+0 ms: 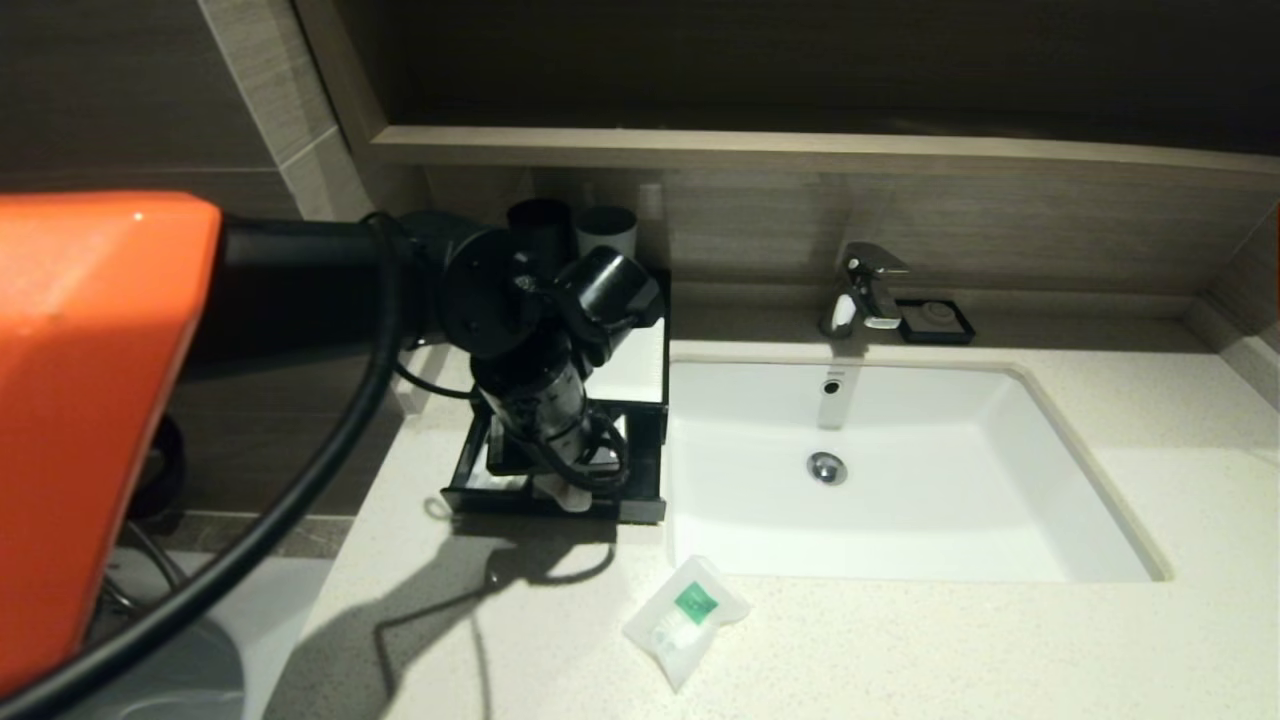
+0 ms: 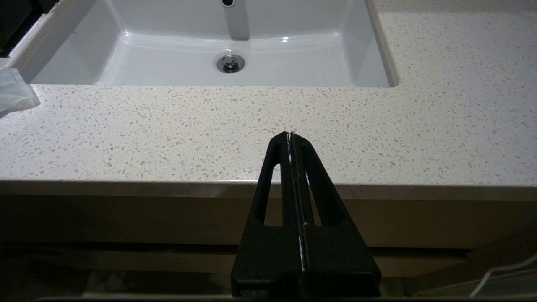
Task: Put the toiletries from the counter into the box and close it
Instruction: Place the bathroom toiletry into the drawer
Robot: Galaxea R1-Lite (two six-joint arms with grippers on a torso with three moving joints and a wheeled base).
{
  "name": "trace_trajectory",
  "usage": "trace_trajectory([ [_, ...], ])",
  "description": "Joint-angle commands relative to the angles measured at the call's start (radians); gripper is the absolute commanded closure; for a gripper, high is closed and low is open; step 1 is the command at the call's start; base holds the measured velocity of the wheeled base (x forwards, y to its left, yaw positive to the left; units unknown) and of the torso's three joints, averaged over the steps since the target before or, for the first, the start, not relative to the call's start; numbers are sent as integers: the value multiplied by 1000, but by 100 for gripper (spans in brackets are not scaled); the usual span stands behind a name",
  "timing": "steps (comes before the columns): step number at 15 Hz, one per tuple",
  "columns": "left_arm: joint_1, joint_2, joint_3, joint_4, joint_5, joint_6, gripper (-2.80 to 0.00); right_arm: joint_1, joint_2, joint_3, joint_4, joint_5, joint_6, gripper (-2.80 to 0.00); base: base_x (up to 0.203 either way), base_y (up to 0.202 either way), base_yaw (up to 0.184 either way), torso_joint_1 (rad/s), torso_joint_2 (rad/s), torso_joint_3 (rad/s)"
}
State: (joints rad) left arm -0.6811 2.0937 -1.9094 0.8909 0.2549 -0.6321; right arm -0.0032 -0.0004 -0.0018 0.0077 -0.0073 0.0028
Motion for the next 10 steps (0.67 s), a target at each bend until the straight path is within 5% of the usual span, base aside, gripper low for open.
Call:
trace_trajectory([
  [1,0,15,-10,3,1,-3,0,0,-1,-1,0,0,0,0,0,0,0,0,0,0],
  [10,2,46,-26,-54,1,34,0,0,0,0,0,0,0,0,0,0,0,0,0,0],
])
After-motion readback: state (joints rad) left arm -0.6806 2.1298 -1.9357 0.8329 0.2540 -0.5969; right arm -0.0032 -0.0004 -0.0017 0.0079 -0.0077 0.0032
